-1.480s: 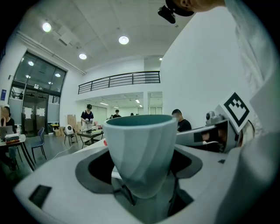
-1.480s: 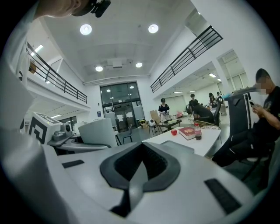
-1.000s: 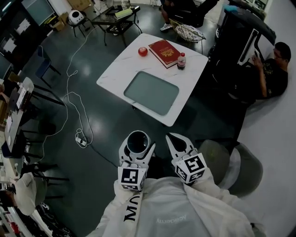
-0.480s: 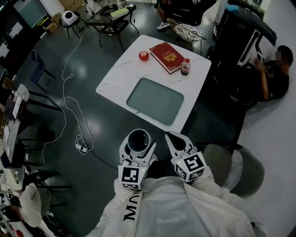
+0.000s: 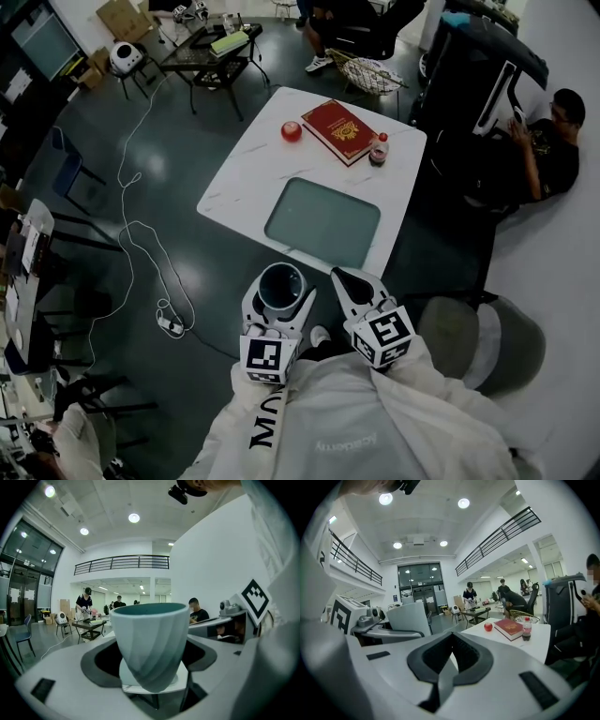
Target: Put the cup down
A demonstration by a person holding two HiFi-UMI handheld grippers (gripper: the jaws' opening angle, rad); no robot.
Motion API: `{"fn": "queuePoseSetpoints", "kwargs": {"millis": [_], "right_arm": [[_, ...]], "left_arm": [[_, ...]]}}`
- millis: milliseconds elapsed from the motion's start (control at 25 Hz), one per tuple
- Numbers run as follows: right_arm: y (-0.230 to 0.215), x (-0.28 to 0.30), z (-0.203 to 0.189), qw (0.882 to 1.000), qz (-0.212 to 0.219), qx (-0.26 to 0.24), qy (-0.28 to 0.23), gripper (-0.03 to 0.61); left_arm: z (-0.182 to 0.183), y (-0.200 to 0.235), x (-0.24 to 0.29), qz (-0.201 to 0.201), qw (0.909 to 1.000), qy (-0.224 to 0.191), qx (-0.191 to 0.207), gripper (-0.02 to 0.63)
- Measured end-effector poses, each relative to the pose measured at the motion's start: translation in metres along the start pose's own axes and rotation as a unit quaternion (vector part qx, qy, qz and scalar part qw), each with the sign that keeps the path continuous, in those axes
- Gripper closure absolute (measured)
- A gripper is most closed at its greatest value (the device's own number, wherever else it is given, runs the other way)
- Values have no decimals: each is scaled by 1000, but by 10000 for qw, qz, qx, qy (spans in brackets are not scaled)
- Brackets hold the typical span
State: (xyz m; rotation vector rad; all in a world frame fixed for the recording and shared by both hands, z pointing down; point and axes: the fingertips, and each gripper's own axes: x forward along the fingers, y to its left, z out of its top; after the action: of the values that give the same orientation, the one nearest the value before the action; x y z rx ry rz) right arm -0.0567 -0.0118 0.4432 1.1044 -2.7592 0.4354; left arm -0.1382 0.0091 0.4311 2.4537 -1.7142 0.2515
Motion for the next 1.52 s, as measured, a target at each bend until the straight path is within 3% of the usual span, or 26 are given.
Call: {"fn": "queuePoseSetpoints", "kwargs": {"millis": [600, 920, 1520], "right_arm": [[1, 8, -3, 9992, -394, 2, 115, 574], [-20, -1, -2, 9978, -660, 90, 51, 574], [-52, 8, -5, 9972, -708, 239, 73, 574]], "left_arm": [[-8, 23, 8, -236, 9996, -1, -131, 232], [-4, 20, 23, -318, 9995, -20, -77, 232], [-7, 19, 59, -344, 9993, 129, 22, 232]]}}
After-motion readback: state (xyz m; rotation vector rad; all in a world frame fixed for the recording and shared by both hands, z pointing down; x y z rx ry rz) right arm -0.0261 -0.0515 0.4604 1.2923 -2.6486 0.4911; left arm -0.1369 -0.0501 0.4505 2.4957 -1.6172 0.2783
